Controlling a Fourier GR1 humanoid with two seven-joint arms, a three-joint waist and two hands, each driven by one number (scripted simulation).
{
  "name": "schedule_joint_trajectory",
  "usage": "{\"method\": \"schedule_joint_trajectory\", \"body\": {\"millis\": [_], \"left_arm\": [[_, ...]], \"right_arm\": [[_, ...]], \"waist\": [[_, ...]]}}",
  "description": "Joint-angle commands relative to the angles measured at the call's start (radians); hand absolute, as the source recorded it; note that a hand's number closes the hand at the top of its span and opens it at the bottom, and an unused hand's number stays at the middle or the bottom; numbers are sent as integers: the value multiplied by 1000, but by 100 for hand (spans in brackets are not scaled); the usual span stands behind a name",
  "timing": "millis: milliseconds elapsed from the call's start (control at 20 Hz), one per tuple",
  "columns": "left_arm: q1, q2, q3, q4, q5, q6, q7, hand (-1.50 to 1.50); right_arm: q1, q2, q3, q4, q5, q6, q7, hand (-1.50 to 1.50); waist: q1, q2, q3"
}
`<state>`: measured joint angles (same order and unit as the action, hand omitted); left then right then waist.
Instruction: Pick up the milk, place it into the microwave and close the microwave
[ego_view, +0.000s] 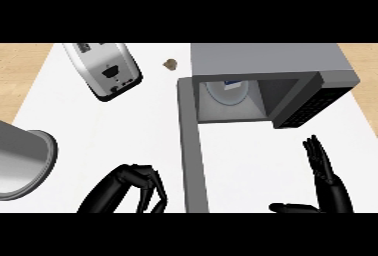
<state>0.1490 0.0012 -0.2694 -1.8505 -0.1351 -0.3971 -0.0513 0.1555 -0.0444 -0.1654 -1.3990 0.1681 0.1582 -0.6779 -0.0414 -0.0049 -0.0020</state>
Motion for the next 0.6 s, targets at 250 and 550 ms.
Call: {"method": "schedule_joint_trajectory", "body": {"millis": [250,550], "left_arm": [[-191,-1,-202,371,-185,21,-78,150],[-381,-1,-405,683,-50,232,-197,150]], "right_arm": [[196,-50,-59,-234,-82,59,29,-150],[256,-60,-49,-330,-139,136,14,-150]], "waist": [[16,5,1],[-3,10,0]]}}
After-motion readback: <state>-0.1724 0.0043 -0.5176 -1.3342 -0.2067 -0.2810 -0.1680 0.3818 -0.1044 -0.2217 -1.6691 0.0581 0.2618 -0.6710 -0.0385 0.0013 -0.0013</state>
